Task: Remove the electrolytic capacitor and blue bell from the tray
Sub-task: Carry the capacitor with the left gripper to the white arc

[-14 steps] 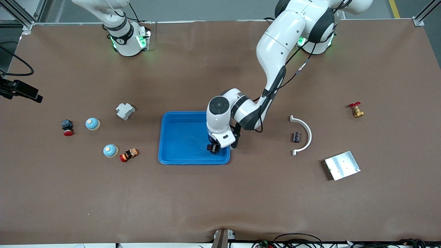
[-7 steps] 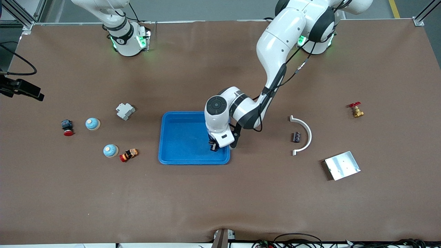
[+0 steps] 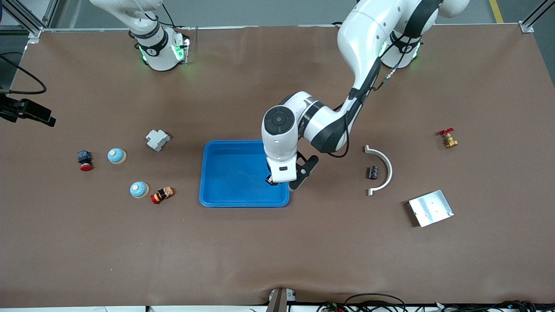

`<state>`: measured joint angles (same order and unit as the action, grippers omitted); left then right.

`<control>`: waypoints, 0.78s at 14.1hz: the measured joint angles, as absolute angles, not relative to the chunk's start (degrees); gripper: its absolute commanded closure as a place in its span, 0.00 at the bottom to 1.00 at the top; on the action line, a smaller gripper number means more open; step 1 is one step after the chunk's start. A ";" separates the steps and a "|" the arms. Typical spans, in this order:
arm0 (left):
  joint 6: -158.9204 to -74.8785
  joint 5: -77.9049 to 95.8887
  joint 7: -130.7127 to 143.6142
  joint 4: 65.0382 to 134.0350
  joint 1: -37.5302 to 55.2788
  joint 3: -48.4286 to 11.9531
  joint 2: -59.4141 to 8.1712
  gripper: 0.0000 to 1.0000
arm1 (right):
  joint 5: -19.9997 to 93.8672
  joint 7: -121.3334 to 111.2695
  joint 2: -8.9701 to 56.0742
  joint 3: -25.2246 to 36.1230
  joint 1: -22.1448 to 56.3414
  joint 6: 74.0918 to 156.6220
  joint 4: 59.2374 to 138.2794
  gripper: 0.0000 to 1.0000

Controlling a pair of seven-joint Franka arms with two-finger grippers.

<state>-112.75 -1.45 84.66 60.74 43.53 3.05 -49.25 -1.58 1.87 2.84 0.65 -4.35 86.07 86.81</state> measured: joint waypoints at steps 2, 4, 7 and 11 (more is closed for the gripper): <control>-110.69 -1.45 75.43 62.53 42.69 3.06 -46.60 1.00 | -1.58 1.80 2.84 0.54 -4.32 86.23 86.78 0.00; -110.25 -1.45 67.65 65.58 41.45 3.08 -43.59 1.00 | -1.58 1.60 2.84 0.49 -4.30 86.71 86.77 0.00; -110.09 -1.45 56.13 71.67 38.67 3.11 -38.44 1.00 | -1.58 1.32 2.84 0.36 -4.23 86.93 86.75 0.00; -110.05 -1.45 41.42 80.55 33.94 3.21 -31.57 1.00 | -1.58 1.25 2.84 0.47 -4.25 87.04 86.41 0.00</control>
